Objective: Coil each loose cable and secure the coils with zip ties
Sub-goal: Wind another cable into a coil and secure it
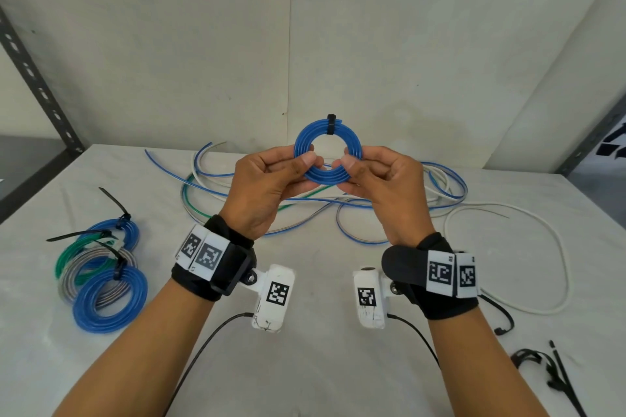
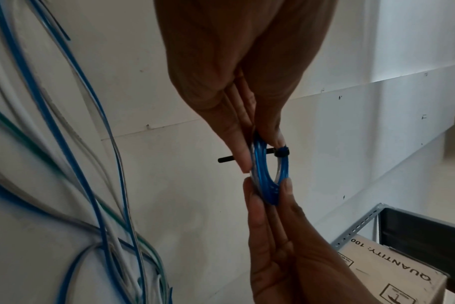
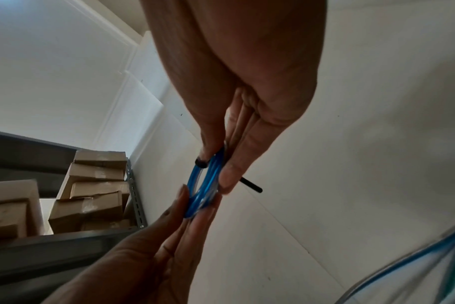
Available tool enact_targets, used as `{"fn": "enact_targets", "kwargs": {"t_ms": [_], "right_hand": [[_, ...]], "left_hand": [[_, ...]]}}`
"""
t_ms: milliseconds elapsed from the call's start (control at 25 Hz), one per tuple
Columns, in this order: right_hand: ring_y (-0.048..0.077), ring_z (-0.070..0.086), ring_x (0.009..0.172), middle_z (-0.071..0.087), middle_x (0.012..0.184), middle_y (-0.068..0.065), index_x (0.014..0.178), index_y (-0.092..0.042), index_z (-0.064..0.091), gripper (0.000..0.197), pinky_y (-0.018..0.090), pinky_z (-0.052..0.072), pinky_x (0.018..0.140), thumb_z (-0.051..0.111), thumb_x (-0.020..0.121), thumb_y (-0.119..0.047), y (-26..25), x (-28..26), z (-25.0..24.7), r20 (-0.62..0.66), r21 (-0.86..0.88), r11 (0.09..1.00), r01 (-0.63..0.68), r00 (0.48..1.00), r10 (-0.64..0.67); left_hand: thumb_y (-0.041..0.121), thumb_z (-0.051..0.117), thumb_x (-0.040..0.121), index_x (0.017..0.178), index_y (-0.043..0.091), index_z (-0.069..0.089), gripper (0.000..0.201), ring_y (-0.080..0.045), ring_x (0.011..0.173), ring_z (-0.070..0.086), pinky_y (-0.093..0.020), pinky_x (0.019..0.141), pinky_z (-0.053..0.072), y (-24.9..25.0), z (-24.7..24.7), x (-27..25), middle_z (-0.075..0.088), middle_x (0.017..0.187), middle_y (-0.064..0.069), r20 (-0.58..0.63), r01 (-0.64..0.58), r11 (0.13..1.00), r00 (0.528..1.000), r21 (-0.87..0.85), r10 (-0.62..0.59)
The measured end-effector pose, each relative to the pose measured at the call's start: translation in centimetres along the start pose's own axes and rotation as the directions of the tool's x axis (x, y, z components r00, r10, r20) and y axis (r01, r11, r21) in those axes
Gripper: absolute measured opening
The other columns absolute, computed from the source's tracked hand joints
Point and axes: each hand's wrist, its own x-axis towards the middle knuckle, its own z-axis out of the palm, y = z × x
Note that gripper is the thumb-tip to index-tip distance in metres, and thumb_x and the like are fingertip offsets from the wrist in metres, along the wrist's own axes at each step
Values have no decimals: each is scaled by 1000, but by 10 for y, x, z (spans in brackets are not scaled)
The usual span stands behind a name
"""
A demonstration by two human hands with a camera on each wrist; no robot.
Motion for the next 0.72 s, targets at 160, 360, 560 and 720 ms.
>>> {"fn": "enact_targets", "kwargs": {"t_ms": [160, 360, 560, 720], "right_hand": [[23, 77, 81, 78, 89, 10, 110, -1, 69, 23, 26, 60, 67, 73, 88, -9, 0, -2, 2, 25, -3, 1000, -19, 1000, 19], [23, 77, 83, 78, 92, 10, 110, -3, 69, 21, 26, 59, 69, 71, 91, -9, 9, -4, 13, -69, 12, 999, 42, 997, -41], [16, 70, 107, 72, 117, 3, 131, -17, 58, 48, 31, 58, 88, 75, 89, -32, 5, 4, 1, -51, -101, 993, 68, 996, -73], [12, 65, 117, 69, 124, 4, 135, -11, 58, 34, 24, 51, 98, 50, 105, -26, 0, 5, -4, 44, -163, 966, 199, 980, -194]], "left_hand": [[20, 72, 78, 105, 7, 73, 30, -22, 88, 76, -26, 74, 61, -1, 1, 0, 78, 95, -12, -12, -9, 1000, 1000, -21, 8], [18, 73, 76, 106, 8, 72, 31, -19, 90, 75, -26, 76, 60, -2, 3, 0, 78, 98, -8, -20, -20, 998, 1000, -52, 19], [15, 77, 73, 110, 0, 71, 41, -21, 85, 75, -29, 75, 61, 5, -12, 4, 78, 94, -12, 4, -25, 996, 1000, 82, 25], [14, 74, 73, 103, 5, 73, 32, -15, 77, 75, -23, 66, 59, 11, -19, 3, 78, 84, -6, 112, 26, 984, 993, 175, -46]]}}
